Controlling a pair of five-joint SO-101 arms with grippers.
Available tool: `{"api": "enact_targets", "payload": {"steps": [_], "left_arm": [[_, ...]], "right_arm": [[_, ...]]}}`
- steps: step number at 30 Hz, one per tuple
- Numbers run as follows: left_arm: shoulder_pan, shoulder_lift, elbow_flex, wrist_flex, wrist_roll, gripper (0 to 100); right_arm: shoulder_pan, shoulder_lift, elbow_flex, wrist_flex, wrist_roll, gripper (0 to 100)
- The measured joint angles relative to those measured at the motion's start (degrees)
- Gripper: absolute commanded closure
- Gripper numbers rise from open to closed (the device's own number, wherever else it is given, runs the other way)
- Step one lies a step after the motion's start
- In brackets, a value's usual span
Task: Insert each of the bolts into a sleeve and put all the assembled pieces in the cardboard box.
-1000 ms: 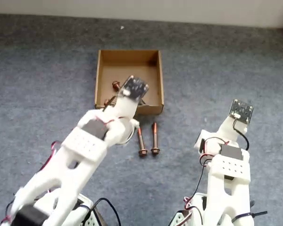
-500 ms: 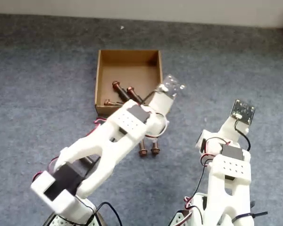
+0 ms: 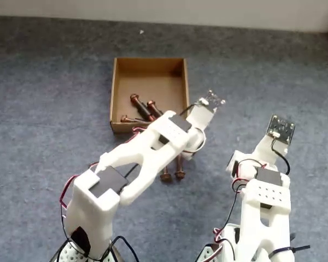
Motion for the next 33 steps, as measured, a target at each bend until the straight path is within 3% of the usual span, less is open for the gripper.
{"api": "enact_targets", "payload": {"steps": [5,17,28,33], "left_arm": [[-4.57,0.0,-1.23,8.7,0.0,100],[-14.15,-1.49,3.6,20.13,-2.46,99],[-9.93,-34.55,30.86,15.56,-2.99,96],[-10.11,-44.4,32.62,15.47,-10.46,89]], "right_arm": [[0.0,0.0,0.0,0.0,0.0,99.5],[0.0,0.0,0.0,0.0,0.0,99.5],[0.0,0.0,0.0,0.0,0.0,99.5],[0.0,0.0,0.0,0.0,0.0,99.5]]}}
